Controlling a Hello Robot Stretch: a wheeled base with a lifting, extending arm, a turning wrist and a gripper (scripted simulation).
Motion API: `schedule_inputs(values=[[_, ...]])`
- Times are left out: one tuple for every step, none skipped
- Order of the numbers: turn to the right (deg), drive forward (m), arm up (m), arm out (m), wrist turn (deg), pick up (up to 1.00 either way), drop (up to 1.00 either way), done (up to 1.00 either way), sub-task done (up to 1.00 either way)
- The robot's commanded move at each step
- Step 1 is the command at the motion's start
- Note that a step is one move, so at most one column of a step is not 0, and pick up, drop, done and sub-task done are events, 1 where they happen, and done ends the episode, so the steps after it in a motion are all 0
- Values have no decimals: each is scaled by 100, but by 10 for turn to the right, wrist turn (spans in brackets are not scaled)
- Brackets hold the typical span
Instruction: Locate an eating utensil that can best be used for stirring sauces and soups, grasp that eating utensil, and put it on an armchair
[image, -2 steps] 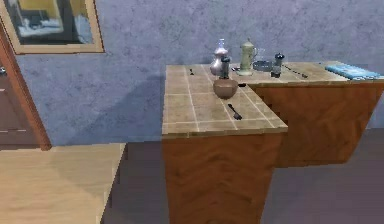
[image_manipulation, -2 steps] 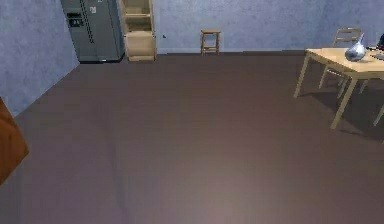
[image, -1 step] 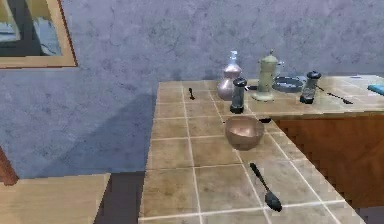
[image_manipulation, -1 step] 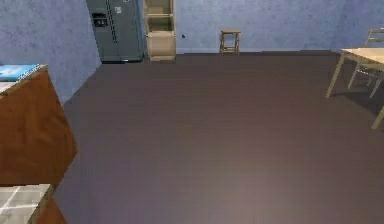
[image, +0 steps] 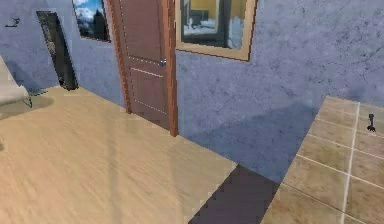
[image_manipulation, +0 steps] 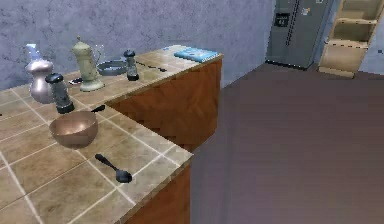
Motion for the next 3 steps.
schedule_inputs(values=[[-180, 0, 0, 0, 0, 0, 0, 0, 0], [0, 0, 50, 0, 0, 0, 0, 0, 0], [0, 0, 38, 0, 0, 0, 0, 0, 0]])
